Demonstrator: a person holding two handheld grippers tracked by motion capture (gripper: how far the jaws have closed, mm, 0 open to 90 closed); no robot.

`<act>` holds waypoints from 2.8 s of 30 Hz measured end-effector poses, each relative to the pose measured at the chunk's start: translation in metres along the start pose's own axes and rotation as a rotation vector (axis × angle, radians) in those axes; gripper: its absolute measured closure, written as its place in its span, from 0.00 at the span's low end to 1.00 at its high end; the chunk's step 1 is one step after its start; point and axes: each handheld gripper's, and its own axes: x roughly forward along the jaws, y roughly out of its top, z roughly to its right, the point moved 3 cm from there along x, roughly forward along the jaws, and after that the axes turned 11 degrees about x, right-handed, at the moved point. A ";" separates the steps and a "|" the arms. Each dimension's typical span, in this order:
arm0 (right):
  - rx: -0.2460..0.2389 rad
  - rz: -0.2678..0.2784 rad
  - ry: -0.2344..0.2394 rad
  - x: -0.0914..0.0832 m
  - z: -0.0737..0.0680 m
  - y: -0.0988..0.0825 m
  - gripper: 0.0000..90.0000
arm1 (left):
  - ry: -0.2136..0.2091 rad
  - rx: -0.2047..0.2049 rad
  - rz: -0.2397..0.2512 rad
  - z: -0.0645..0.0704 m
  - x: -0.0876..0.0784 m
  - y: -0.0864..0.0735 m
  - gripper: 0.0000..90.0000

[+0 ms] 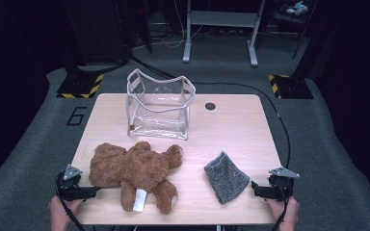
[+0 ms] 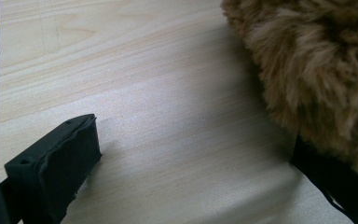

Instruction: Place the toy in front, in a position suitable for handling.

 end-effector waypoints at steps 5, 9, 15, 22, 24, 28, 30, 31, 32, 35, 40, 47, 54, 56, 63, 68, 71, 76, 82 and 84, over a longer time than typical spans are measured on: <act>0.000 0.001 0.001 0.000 0.000 0.000 0.00 | 0.000 0.000 -0.003 0.000 0.000 0.000 0.00; 0.000 0.001 0.001 0.000 0.000 0.000 0.00 | -0.002 0.000 -0.002 0.000 0.000 0.000 0.00; 0.000 0.000 0.000 0.000 0.000 0.000 0.00 | -0.002 0.001 -0.007 0.000 0.000 0.000 0.00; -0.008 0.003 0.001 0.000 0.000 0.000 0.00 | -0.003 0.001 -0.006 0.000 -0.001 0.000 0.00; -0.008 0.003 0.001 0.000 0.000 0.000 0.00 | -0.004 0.002 -0.010 0.000 -0.001 0.000 0.00; -0.005 0.004 -0.001 0.000 0.000 0.000 0.00 | -0.002 0.001 -0.006 0.000 -0.001 0.000 0.00; -0.003 0.005 -0.006 0.000 0.000 0.000 0.00 | -0.005 -0.003 -0.006 0.000 0.000 0.000 0.00; -0.002 0.004 -0.006 0.000 0.000 0.000 0.00 | -0.005 -0.003 -0.006 0.000 0.000 0.000 0.00; 0.000 0.004 -0.006 0.000 0.000 0.000 0.00 | -0.002 -0.002 -0.004 0.000 0.000 0.000 0.00; 0.003 0.003 -0.009 0.000 0.000 0.000 0.00 | 0.001 -0.007 0.004 0.000 0.000 0.000 0.00; 0.020 -0.010 -0.018 -0.001 0.002 0.001 0.00 | 0.003 -0.004 -0.001 0.000 0.000 0.000 0.01; 0.038 0.043 0.051 -0.027 -0.014 0.018 0.00 | 0.006 -0.007 0.003 0.000 0.000 0.000 0.01; -0.048 0.042 0.117 -0.036 -0.049 0.033 0.00 | 0.009 -0.011 0.007 0.000 0.001 0.000 0.01; -0.066 0.038 0.138 -0.034 -0.059 0.035 0.00 | 0.008 -0.013 0.006 0.000 0.001 0.000 0.01; -0.154 -0.013 0.187 -0.017 -0.098 0.032 0.00 | 0.014 -0.011 0.006 0.000 0.001 0.000 0.01; -0.193 -0.055 0.202 -0.004 -0.110 0.030 0.00 | 0.015 -0.010 0.008 0.000 0.001 0.000 0.01; -0.191 -0.087 0.191 0.006 -0.120 0.027 0.00 | 0.015 -0.010 0.007 0.000 0.001 0.000 0.01; -0.198 -0.122 0.185 0.016 -0.124 0.026 0.00 | 0.016 -0.010 0.007 0.000 0.001 0.000 0.01; -0.192 -0.159 0.163 0.025 -0.121 0.024 0.10 | 0.016 -0.010 0.007 0.000 0.001 0.000 0.01; -0.193 -0.159 0.153 0.025 -0.122 0.023 0.14 | 0.017 -0.009 0.007 0.000 0.001 0.000 0.01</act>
